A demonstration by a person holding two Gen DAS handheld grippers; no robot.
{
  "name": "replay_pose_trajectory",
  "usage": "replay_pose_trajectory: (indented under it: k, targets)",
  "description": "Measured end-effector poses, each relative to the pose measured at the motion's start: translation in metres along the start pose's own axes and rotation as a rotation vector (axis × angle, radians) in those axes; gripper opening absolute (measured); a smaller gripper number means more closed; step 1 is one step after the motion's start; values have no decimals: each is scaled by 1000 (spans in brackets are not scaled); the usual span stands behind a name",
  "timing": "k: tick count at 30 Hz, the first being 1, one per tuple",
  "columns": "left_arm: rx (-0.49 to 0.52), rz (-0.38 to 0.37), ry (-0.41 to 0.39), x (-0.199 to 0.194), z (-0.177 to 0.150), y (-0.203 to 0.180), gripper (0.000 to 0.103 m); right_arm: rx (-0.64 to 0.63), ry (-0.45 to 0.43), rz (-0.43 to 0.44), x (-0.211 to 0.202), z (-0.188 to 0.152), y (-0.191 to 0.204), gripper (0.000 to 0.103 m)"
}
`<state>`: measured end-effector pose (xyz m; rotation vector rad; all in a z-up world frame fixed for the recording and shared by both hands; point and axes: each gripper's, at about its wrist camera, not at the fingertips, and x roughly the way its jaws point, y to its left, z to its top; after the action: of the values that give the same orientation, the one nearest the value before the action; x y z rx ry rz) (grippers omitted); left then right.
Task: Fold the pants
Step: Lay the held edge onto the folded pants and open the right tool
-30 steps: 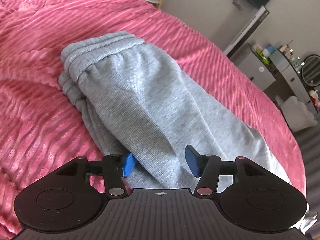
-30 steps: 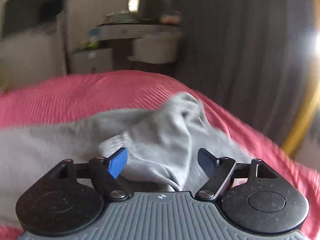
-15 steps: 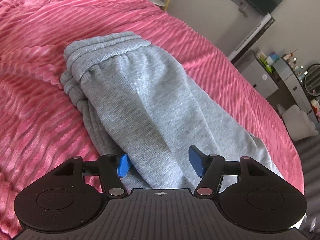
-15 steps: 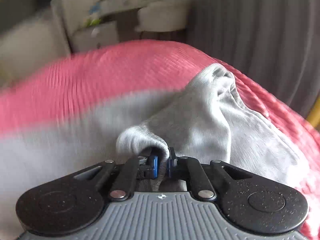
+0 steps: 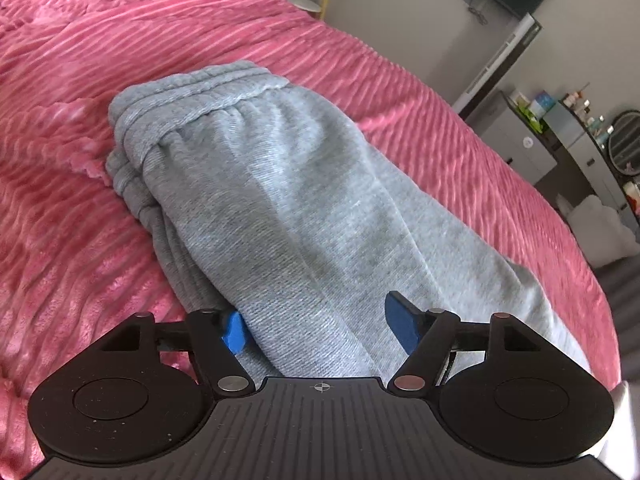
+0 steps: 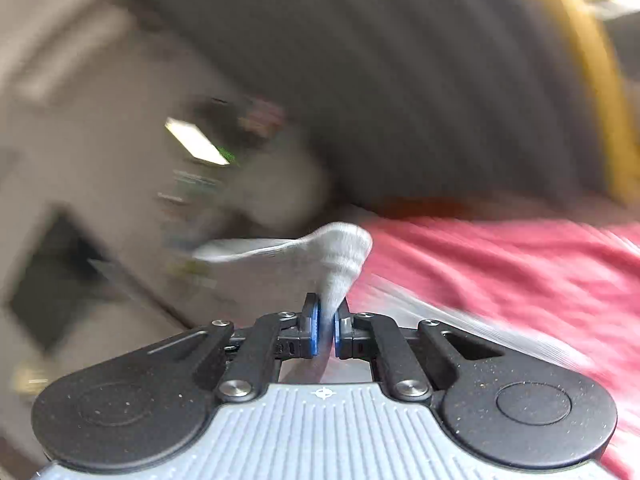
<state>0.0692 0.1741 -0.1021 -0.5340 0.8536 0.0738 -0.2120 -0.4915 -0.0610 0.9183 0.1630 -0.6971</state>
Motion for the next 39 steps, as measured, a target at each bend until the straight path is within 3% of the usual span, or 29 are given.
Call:
replay_pose_trajectory:
  k: [3,4,6,8,11,14,17,19,22,24,26,27,28,32,35,37,39]
  targets:
    - [25,12,2,1,-1,-3,75,87,136,-206,27,-33,-60,3]
    - [28,14,3,1,-1,-3,75,131,104,-153,25,-37,-71,3]
    - [24,15,1,0,-1,-3,75,141,97,-140,25,-32,-67,4]
    - [17,14,2,0,0,-2,76,120,114,-100,22,-26,-62,11]
    - [7,11,4,0,0,-1,76,104,138,-58,39,-22,-50,30]
    - [12,12,5,0,0,-1,76,124,160,-38,52,-27,-45,33]
    - [12,13,6,0,0,-1,76,114,195,-99,43,-34,-41,32]
    - [9,10,6,0,-1,0,77,32,202,-198,37,-30,-30,51]
    - [12,6,8,2,-1,-1,80,-69,195,-209,26,-37,-26,65]
    - [36,13,9,3,-2,-4,81,-86,210,-218,32,-42,-26,65]
    - [59,19,10,3,-3,-6,81,-107,190,-223,36,-45,-23,61]
    - [63,20,11,3,-3,-6,81,-115,179,-240,38,-45,-22,39]
    - [60,20,11,2,-3,-5,81,-120,170,-258,36,-45,-21,5]
    - [12,3,7,0,-1,1,81,-25,163,-221,28,-33,-28,4]
    - [-38,-16,5,-2,1,7,81,-29,42,-125,-9,-19,-19,4]
    - [-58,-23,7,-2,2,9,81,-106,-21,-156,-27,-21,-14,4]
    - [-51,-20,8,-2,2,8,81,-146,20,-232,-18,-30,-26,5]
